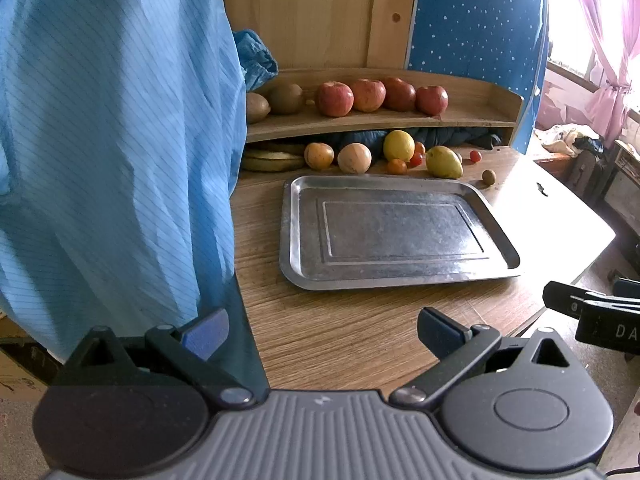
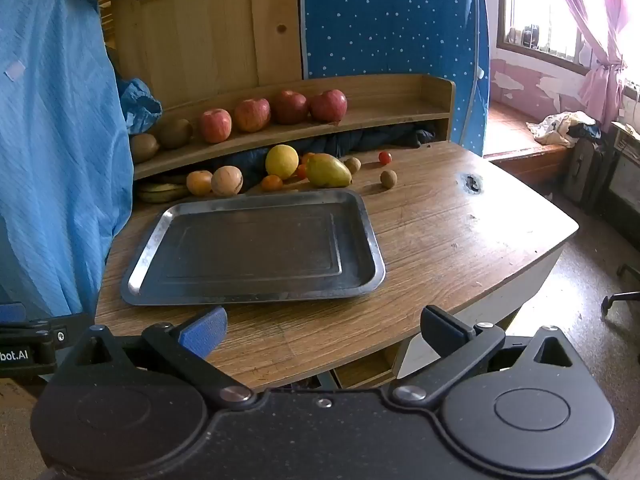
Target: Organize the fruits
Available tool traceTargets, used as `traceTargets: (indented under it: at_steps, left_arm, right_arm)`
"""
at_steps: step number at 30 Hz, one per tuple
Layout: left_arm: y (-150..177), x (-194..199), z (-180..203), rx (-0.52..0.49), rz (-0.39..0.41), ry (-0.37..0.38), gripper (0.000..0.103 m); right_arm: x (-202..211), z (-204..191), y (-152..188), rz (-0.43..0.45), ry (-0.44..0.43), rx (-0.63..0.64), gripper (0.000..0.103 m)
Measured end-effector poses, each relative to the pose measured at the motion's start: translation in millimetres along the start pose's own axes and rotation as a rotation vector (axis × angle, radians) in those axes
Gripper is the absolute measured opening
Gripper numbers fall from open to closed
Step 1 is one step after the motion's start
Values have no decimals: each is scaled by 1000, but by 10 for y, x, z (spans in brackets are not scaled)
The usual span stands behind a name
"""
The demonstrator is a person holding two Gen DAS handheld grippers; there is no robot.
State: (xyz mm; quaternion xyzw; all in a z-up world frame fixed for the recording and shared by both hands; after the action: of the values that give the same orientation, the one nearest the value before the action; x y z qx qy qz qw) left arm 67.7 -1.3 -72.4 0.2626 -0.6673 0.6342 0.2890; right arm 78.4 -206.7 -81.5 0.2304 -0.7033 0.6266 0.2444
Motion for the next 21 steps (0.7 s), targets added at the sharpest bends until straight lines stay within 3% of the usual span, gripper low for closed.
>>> traceTargets:
  at_steps: [21]
  left_arm:
    - [-47,-120,23,8,-44,-6,103]
  right_arm:
    - [-118,32,8,-23,-6,2,103]
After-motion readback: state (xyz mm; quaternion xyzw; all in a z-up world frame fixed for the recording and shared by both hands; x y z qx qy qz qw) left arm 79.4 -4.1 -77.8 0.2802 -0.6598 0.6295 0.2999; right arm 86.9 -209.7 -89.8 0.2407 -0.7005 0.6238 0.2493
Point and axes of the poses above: each gripper's, at about its wrist camera, not at the fingertips, and x roughly against the way its jaws point, z to its right, y to its underside, the point moved 9 cm from there along -x, roughly the way its jaws point, and after that the axes turned 5 degrees about -x, right-handed, at the moved point
